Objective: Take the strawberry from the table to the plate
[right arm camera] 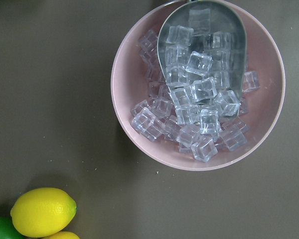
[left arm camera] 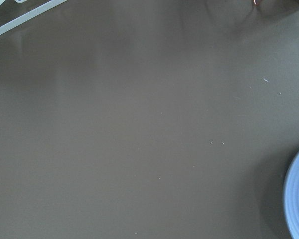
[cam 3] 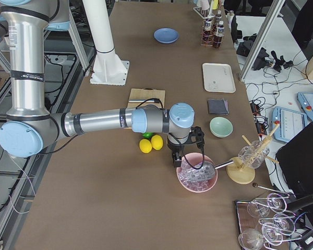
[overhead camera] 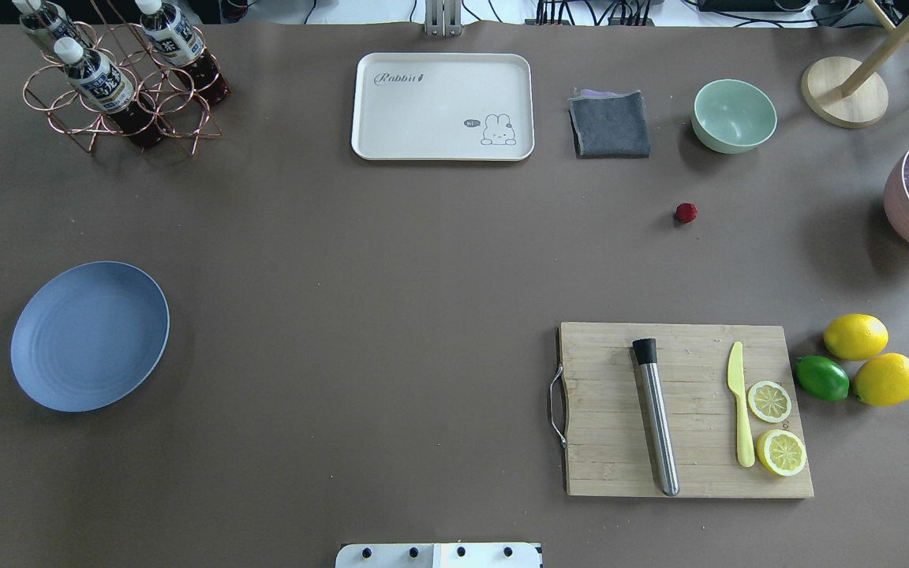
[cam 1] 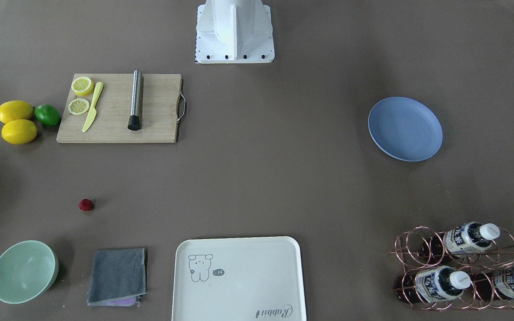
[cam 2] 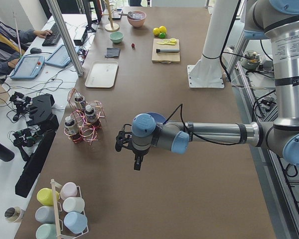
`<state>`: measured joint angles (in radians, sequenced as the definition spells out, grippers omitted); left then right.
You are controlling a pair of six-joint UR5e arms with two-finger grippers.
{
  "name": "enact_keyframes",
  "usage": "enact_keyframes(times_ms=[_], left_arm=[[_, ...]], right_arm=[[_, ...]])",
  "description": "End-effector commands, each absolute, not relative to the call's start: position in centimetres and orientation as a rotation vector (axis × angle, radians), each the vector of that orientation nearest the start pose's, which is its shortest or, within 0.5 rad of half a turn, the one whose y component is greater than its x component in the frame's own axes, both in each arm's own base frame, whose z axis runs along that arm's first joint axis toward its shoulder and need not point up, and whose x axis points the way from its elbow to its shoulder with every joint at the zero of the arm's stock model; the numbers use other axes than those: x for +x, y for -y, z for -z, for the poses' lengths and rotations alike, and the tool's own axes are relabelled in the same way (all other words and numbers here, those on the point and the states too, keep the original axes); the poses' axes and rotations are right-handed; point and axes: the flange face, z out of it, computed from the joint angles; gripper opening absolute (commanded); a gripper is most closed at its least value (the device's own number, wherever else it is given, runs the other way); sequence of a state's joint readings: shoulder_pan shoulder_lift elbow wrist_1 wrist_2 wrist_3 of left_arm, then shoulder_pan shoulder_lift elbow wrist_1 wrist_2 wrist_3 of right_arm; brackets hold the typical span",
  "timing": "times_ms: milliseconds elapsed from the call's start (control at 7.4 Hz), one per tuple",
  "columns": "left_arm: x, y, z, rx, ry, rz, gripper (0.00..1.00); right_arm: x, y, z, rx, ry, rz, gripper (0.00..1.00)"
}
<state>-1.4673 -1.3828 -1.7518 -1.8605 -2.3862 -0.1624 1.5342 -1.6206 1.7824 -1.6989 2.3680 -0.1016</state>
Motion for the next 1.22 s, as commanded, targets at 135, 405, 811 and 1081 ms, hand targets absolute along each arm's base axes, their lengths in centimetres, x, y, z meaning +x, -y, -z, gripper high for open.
enact_keyframes(times_ms=[135,405,811,1081], left_arm=[[6.0,45.2,-60.7,0.155,-0.887,-0.091,0.97],[12.3,45.0,-59.5,0.179,-0.923,-0.058,0.97],[17.5,46.5,-62.1,0.181,-0.934,-0.090,0.94],[20.5,47.2,-60.9,0.164,-0.955,-0.073,0.92]], right_arm=[[4.4,46.5,-59.0,0.055,0.814,0.143,1.00],[4.4,46.4,-59.3,0.047,0.816,0.137,1.00],[4.4,46.2,-59.4,0.045,0.817,0.135,1.00],[4.4,46.2,-59.3,0.047,0.819,0.135,1.00]])
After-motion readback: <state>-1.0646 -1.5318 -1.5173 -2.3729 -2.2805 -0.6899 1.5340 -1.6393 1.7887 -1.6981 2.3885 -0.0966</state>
